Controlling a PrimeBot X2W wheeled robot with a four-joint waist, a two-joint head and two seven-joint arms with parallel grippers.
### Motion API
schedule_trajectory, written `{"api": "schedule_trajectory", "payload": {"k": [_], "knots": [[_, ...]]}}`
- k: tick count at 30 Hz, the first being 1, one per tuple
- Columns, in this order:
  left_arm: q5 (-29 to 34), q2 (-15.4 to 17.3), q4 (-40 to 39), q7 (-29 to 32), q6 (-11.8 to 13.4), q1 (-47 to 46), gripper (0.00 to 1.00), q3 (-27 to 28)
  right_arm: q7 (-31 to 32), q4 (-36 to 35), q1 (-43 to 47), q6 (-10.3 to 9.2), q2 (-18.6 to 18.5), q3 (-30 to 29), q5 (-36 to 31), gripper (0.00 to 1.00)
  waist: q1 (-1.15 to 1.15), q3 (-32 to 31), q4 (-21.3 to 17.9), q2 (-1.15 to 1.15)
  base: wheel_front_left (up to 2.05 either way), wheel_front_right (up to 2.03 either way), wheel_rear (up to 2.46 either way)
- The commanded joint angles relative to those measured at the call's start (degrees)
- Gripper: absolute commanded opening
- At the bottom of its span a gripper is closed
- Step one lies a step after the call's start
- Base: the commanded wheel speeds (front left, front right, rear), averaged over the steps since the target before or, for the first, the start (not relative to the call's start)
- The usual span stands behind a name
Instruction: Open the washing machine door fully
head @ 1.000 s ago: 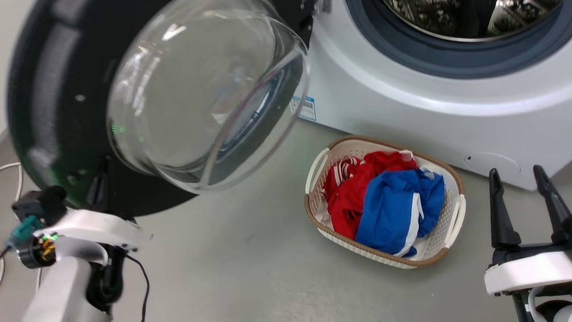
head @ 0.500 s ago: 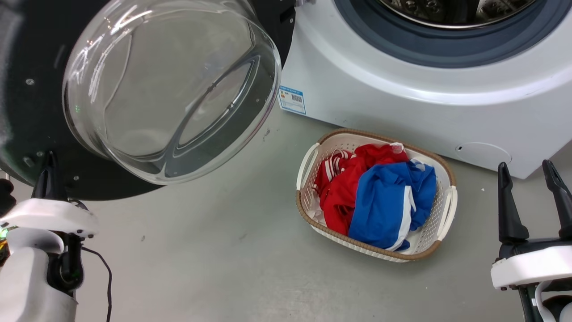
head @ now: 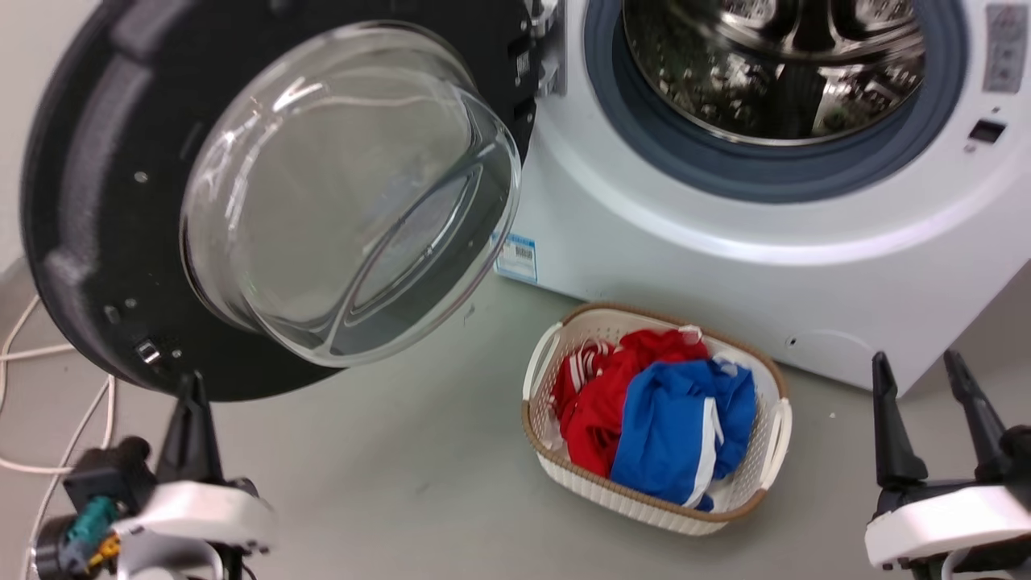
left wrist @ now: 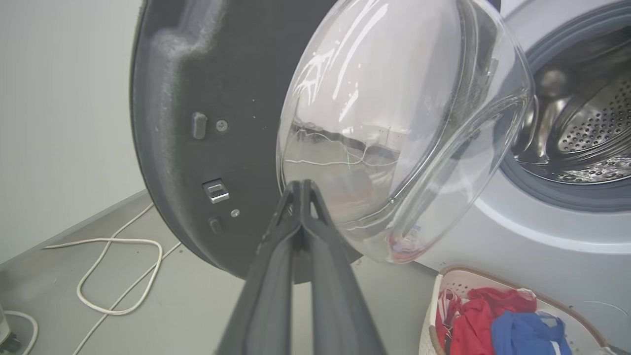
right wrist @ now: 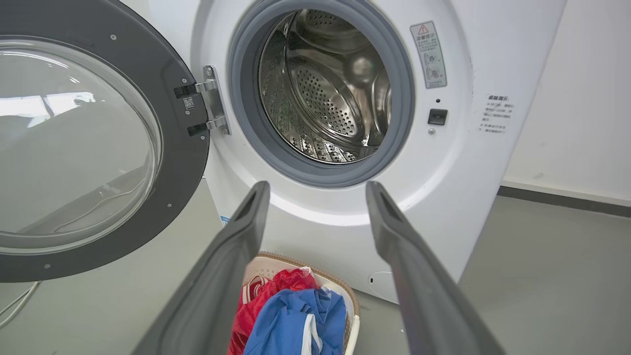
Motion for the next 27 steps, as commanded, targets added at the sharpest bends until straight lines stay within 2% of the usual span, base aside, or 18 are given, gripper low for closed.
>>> {"api": "schedule_trajectory", "payload": {"k": [1, 6, 15, 16, 17, 18, 19, 27], "knots": [[0.75, -0.08, -1.83, 0.44, 0.59, 1.82, 0.0, -0.6, -0.41, 0.44, 0.74, 0.0, 0.13, 0.32, 0.52, 1.0, 0.0, -2.08, -0.41, 0.0, 0.0, 0.0, 0.0], [2.23, -0.79, -7.31, 3.08, 1.39, 6.31, 0.0, -3.6, -0.96, 1.71, 1.75, -0.01, 0.11, 1.45, 1.78, 1.0, 0.0, -4.12, -2.43, 0.0, 0.0, 0.0, 0.0], [2.41, -1.76, -9.22, 5.89, -0.25, 5.14, 0.0, -7.86, -1.37, 4.45, -0.31, -0.01, 0.1, 3.02, 1.68, 1.0, 0.0, -5.56, -10.7, 0.0, 0.0, 0.0, 0.0], [2.48, -1.68, -8.93, 6.02, -0.42, 4.75, 0.29, -8.1, -1.37, 4.97, -0.66, -0.01, 0.11, 3.34, 1.65, 1.0, 0.0, -5.61, -11.72, 0.0, 0.0, 0.0, 0.0], [2.51, -1.6, -8.59, 6.1, -0.74, 4.22, 0.53, -8.3, -1.37, 5.4, -0.88, -0.01, 0.11, 3.31, 1.82, 1.0, 0.0, -5.69, -12.5, 0.0, 0.0, 0.0, 0.0], [2.44, -1.47, -8.2, 6.12, -1.01, 3.57, 0.88, -8.46, -1.55, 5.81, -1.18, 0.0, 0.12, 3.5, 1.64, 1.0, 0.0, -5.76, -13.33, 0.0, 0.0, 0.0, 0.0], [2.46, -1.45, -7.84, 6.06, -1.2, 3.12, 1.0, -8.61, -1.71, 6.33, -1.55, -0.01, 0.12, 3.77, 1.55, 1.0, 0.0, -5.81, -14.24, 0.0, 0.0, 0.0, 0.0], [3.08, -0.92, -4.89, 5.04, -1.09, 2.02, 1.0, -8.89, -2.39, 9.55, -2.78, -0.01, 0.13, 4.37, 1.78, 1.0, 0.0, -6.41, -20.43, 0.0, 0.0, 0.0, 0.0]]}}
